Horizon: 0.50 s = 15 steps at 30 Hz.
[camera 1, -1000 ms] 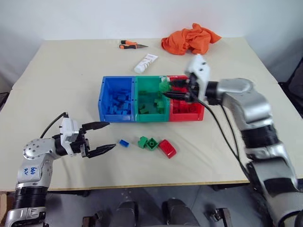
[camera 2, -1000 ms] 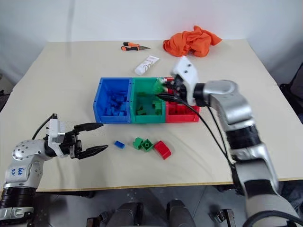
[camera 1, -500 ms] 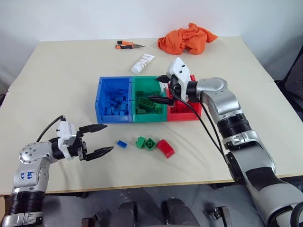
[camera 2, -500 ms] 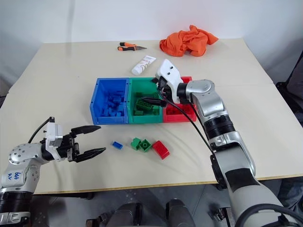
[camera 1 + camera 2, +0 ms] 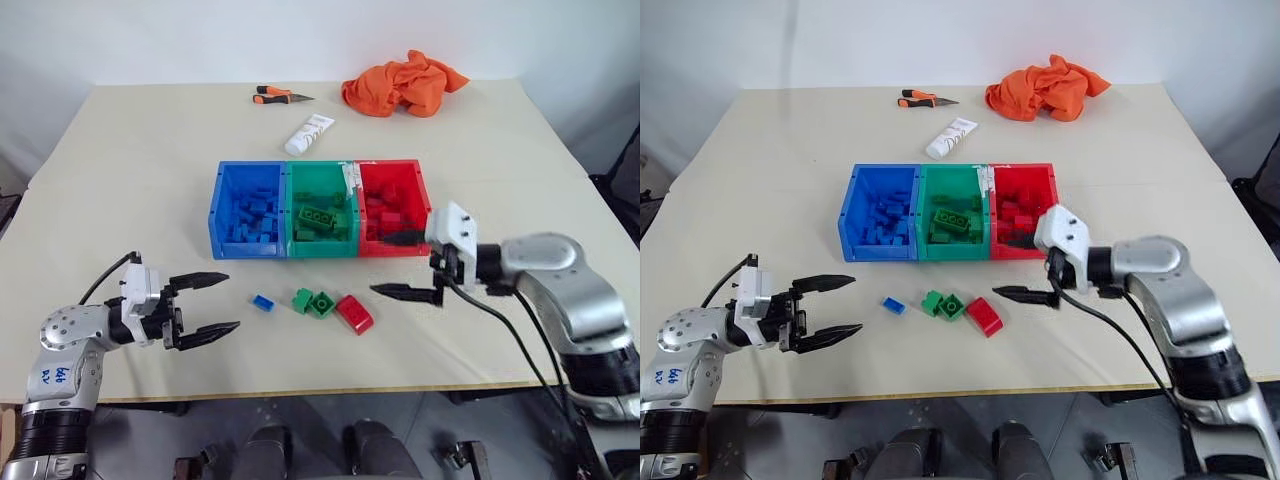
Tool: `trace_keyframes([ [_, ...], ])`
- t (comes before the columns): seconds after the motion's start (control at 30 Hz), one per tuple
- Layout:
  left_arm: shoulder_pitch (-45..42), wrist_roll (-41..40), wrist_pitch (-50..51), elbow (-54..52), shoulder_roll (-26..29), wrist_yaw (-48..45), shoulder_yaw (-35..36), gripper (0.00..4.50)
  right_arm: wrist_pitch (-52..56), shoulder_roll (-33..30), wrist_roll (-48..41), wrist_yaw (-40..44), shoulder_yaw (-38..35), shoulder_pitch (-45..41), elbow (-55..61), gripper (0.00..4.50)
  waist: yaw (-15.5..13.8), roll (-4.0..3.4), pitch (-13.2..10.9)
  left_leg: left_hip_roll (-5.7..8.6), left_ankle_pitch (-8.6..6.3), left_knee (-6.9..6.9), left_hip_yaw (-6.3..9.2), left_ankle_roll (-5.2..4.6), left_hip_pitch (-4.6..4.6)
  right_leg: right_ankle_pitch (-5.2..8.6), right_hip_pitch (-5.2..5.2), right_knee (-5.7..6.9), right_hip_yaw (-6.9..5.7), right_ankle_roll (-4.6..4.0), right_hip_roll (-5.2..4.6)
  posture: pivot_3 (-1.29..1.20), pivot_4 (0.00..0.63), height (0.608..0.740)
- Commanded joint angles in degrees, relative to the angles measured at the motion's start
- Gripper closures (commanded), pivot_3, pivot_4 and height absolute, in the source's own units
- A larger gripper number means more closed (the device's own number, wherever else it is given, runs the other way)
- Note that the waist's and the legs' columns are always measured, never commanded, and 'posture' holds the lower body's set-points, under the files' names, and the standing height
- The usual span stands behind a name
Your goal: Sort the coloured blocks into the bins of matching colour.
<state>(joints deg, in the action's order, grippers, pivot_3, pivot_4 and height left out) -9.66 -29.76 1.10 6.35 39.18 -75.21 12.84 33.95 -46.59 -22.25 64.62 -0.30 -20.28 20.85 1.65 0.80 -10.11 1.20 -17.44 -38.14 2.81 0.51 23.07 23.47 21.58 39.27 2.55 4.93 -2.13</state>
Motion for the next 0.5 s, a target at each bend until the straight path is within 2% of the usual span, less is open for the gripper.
trace_keyframes([
  [0.03, -0.4, -0.5, -1.0, 2.3, 1.3, -1.8, 1.1, 0.0, 2.9, -6.0, -1.8, 0.6, -7.3, 11.1, 7.3, 0.04, -0.4, 0.0, 0.0, 0.01, -0.02, 0.0, 0.02, -0.04, 0.02, 0.0, -0.03, -0.08, -0.02, 0.0, -0.02, 0.0, 0.15, 0.74],
  [0.13, -0.6, -0.4, -1.3, 3.8, 1.8, -2.9, 1.3, 0.0, 2.7, -8.0, -2.3, -0.1, -11.0, 18.5, 9.8, 0.04, -0.1, 0.0, 0.0, 0.07, -0.04, -0.04, -0.06, -0.11, 0.01, 0.0, -0.1, -0.18, 0.0, 0.0, -0.06, 0.0, 0.15, 0.74],
  [0.23, -0.8, -0.4, -1.4, 4.6, 2.0, -3.5, 1.4, 0.0, 3.5, -8.6, -3.2, -1.0, -12.6, 21.5, 11.3, 0.04, 0.2, 0.0, 0.0, 0.04, -0.05, -0.04, -0.08, -0.13, -0.04, 0.0, -0.13, -0.15, 0.0, 0.0, -0.04, 0.0, 0.15, 0.74],
  [0.37, -0.9, -0.3, -1.3, 4.7, 2.1, -3.6, 1.3, 0.0, 2.4, -7.1, -3.7, -2.6, -11.5, 20.9, 11.1, 0.04, 0.0, 0.0, 0.0, 0.04, -0.02, -0.04, -0.09, -0.15, -0.13, 0.0, -0.13, -0.03, 0.0, 0.0, -0.04, 0.0, 0.15, 0.74],
  [0.5, -0.6, -0.4, -0.9, 3.6, 1.9, -2.8, 1.3, 0.0, 0.9, -4.0, -2.4, -4.7, -6.0, 16.5, 8.7, 0.04, 0.0, 0.01, 0.0, 0.06, -0.01, -0.04, -0.09, -0.16, -0.12, 0.0, -0.13, -0.05, 0.0, 0.0, -0.07, 0.0, 0.15, 0.74],
])
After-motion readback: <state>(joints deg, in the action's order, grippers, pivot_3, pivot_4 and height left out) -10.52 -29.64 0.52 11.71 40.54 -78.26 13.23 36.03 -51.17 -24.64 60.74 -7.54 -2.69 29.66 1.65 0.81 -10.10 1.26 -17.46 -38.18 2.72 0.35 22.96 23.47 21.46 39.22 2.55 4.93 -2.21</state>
